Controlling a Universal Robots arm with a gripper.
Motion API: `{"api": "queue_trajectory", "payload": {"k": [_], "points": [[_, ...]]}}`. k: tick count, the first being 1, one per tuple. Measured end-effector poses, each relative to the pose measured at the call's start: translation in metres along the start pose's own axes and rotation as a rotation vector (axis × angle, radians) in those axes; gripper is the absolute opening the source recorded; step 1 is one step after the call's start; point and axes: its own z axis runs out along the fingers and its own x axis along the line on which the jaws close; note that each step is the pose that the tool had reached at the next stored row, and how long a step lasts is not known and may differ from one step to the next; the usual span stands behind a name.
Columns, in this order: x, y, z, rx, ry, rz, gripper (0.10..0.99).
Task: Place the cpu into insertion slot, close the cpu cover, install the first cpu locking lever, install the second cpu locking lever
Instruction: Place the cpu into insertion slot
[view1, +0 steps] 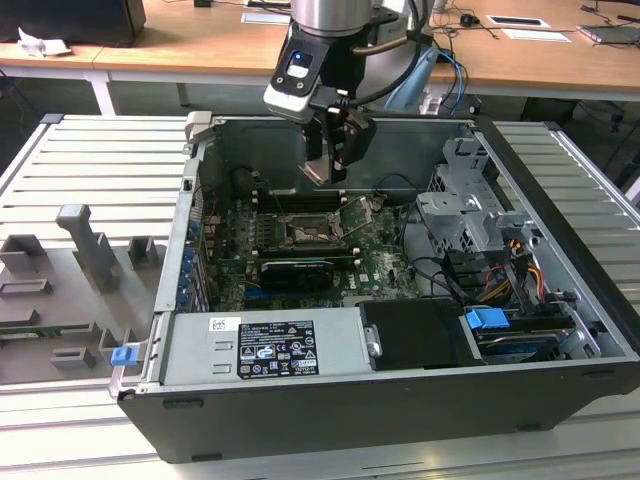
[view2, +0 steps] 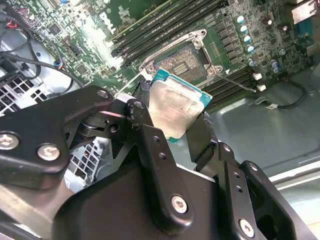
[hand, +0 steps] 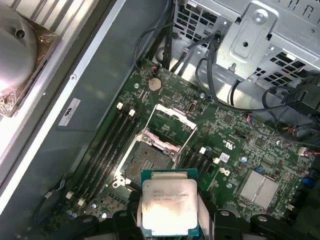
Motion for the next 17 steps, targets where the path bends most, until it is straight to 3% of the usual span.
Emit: {"api": "queue_trajectory", "payload": {"k": [14, 17], "points": [[-0.0001, -0.0007, 0.0095, 0.0, -0.0008, 0.009, 0.533], [-0.0001, -0.0008, 0.0109, 0.0, -0.0028, 0.04, 0.533]]}}
